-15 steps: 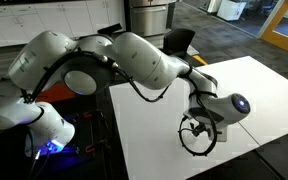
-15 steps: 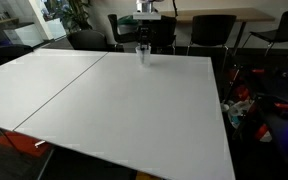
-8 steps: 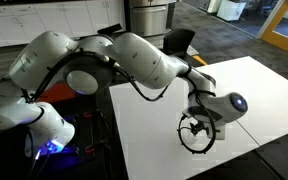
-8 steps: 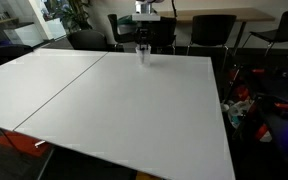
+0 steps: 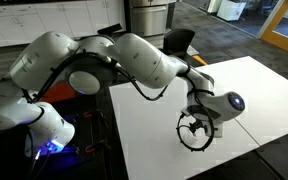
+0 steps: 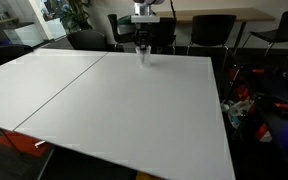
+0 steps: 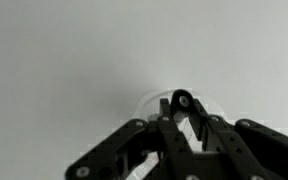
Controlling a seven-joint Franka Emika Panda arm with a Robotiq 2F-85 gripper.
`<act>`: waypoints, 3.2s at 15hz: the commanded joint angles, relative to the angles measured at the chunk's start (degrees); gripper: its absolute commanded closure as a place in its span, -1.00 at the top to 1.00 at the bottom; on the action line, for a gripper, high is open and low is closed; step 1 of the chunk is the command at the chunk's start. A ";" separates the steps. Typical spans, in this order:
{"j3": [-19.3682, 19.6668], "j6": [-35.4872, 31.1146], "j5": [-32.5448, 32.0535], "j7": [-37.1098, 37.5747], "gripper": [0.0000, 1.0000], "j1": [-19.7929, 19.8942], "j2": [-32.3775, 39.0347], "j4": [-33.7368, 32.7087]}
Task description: Move the cup to the right, put the marker in the cup and then remove it and put it back on the table
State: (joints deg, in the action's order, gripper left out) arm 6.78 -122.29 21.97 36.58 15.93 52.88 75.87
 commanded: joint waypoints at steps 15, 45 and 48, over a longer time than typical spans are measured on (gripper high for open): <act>0.53 -0.39 1.01 1.98 -0.89 -1.29 -9.38 7.51; 15.67 -46.68 -26.48 19.95 -0.89 -37.92 -15.76 34.83; 16.93 -46.85 -25.90 21.80 -0.89 -41.26 -13.02 32.93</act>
State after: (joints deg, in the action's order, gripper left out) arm 21.41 -167.81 -3.27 55.36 -22.06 36.93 111.27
